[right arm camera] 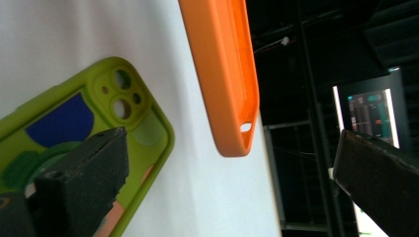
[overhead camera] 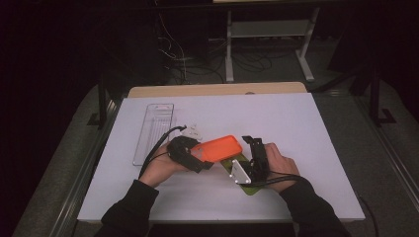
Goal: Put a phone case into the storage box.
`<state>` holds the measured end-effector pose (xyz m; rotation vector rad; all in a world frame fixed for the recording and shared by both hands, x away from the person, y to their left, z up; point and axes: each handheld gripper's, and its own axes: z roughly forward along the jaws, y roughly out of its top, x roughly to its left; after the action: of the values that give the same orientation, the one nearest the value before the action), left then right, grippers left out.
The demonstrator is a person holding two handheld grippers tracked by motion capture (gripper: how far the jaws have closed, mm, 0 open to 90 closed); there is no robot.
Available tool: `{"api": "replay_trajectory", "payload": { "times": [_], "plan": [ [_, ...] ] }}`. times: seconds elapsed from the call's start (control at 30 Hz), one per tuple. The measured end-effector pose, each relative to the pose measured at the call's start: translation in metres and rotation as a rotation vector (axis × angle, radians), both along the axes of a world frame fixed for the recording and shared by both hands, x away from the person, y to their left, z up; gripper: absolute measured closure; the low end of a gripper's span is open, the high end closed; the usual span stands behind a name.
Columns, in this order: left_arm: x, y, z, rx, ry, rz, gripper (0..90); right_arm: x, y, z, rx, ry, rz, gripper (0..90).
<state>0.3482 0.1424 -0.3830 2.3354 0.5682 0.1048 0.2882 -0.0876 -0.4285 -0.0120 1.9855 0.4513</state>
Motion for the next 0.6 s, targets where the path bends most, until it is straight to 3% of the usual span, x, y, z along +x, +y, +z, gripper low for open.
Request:
{"api": "replay_trajectory", "payload": {
  "times": [0.3, 0.33, 0.43, 0.5, 0.6],
  "plan": [
    [-0.001, 0.001, 0.002, -0.004, 0.011, 0.008, 15.8, -0.005, 0.006, -0.001, -0.013, -0.040, 0.023, 11.5],
    [-0.001, 0.000, 0.001, -0.023, 0.015, 0.023, 15.8, -0.005, 0.008, -0.001, -0.022, -0.052, 0.027, 12.7],
    [-0.001, 0.001, 0.001, -0.027, 0.016, 0.022, 15.8, -0.005, 0.013, -0.001, -0.032, -0.056, 0.034, 15.4],
    [-0.001, 0.001, 0.001, -0.033, 0.018, 0.025, 15.8, -0.002, 0.017, 0.000, -0.082, -0.089, 0.058, 18.3],
    [-0.001, 0.001, 0.002, -0.034, 0.007, 0.027, 15.8, -0.001, 0.022, -0.002, -0.077, -0.078, 0.054, 23.4]
  ]
}}
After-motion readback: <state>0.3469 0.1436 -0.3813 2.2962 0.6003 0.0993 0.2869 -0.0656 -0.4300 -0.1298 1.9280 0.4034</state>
